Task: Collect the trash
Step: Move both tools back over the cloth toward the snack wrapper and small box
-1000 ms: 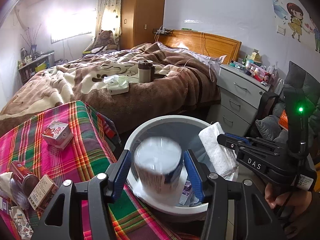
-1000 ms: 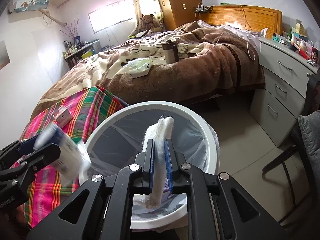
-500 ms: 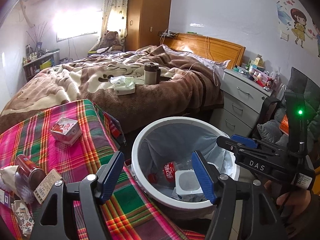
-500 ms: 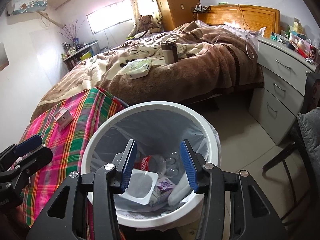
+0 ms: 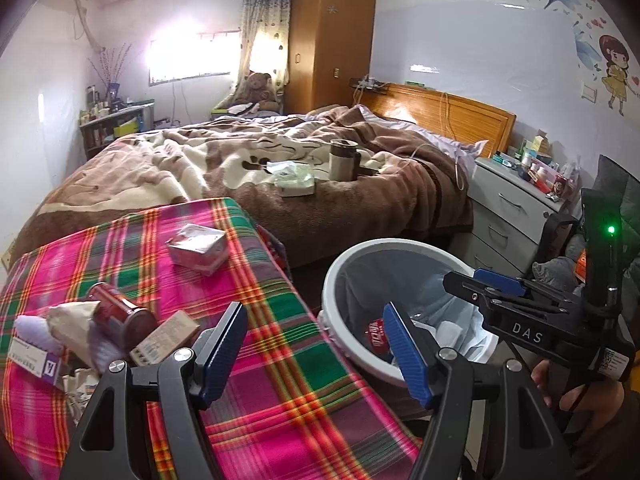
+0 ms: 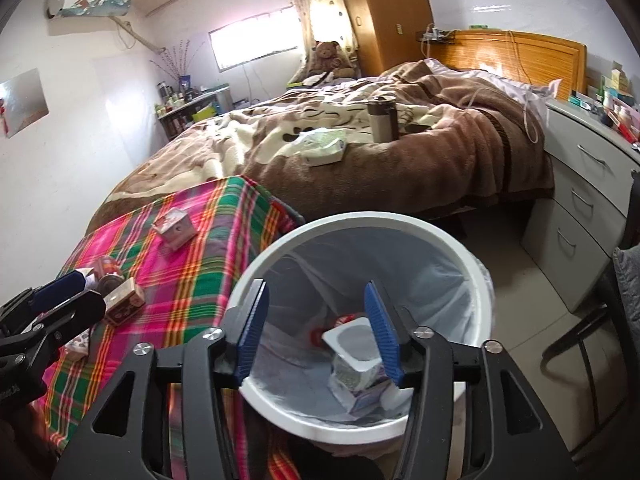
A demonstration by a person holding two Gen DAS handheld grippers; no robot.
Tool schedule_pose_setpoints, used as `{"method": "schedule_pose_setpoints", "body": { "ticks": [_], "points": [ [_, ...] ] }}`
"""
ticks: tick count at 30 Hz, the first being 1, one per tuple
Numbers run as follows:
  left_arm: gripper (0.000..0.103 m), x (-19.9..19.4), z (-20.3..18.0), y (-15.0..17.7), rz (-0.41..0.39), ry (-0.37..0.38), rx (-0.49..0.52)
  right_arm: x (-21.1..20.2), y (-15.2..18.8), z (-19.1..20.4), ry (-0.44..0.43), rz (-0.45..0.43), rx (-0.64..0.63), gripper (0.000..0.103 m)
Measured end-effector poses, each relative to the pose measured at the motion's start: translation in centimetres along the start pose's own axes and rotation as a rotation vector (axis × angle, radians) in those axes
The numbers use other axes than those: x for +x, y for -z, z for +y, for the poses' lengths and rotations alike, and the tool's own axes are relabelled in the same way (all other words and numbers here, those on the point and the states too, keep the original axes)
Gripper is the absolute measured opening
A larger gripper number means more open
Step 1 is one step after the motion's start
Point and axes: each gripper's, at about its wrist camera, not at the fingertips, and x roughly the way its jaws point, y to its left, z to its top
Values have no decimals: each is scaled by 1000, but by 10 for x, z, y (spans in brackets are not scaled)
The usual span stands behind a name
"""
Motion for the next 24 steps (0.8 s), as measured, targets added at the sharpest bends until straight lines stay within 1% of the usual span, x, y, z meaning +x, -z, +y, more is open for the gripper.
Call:
{"method": "schedule_pose_setpoints", "body": {
  "ticks": [7, 9, 14, 19, 24],
  "points": [
    [71, -21, 34, 13, -15, -76, -45, 4, 1, 29, -58, 1, -39, 59],
    [71, -29, 49, 18, -18, -99, -73, 7, 2, 38, -78, 2, -53, 62],
    [72, -44, 81, 29, -23, -160, -133, 13, 4, 65, -119, 10, -88, 63],
    [73, -53, 111, 40, -18, -216, -179, 20, 5, 87, -151, 27, -116, 64],
    [73, -57, 134, 53, -4, -248, -222, 30, 5, 109, -183, 50, -131, 67]
  ]
}}
